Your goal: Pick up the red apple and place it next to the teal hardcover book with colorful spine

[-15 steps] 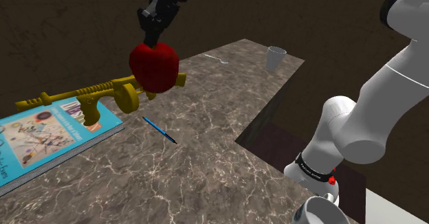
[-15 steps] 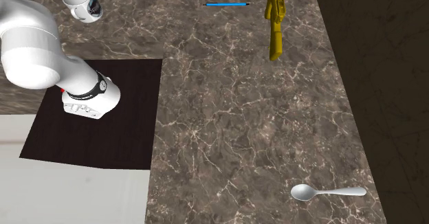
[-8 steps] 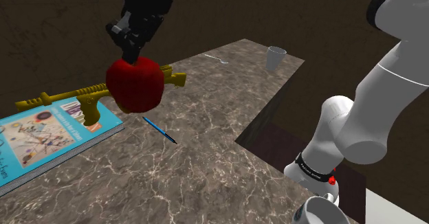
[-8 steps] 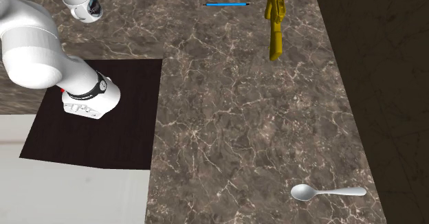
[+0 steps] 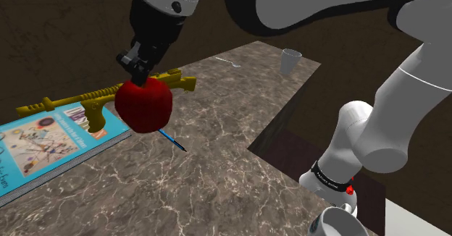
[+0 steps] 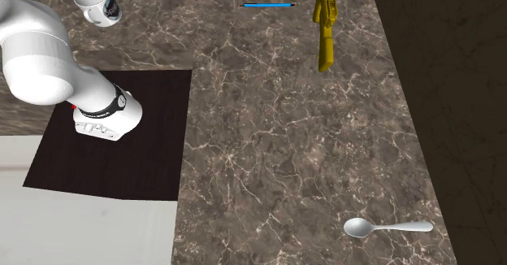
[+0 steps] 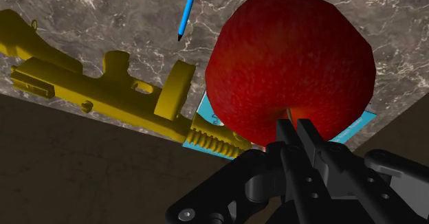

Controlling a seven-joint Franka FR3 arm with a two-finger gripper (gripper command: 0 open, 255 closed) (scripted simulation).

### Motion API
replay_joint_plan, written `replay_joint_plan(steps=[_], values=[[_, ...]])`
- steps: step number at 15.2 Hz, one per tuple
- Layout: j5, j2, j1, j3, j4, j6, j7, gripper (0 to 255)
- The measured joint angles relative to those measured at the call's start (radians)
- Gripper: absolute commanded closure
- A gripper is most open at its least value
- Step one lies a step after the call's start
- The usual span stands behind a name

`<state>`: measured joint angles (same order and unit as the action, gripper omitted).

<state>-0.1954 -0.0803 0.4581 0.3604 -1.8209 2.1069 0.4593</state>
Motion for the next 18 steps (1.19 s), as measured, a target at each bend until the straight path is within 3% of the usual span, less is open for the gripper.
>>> replay_joint_plan(steps=[18], values=[[-0.051, 0.029, -0.004, 0.002, -0.209, 0.23, 0.067, 255]])
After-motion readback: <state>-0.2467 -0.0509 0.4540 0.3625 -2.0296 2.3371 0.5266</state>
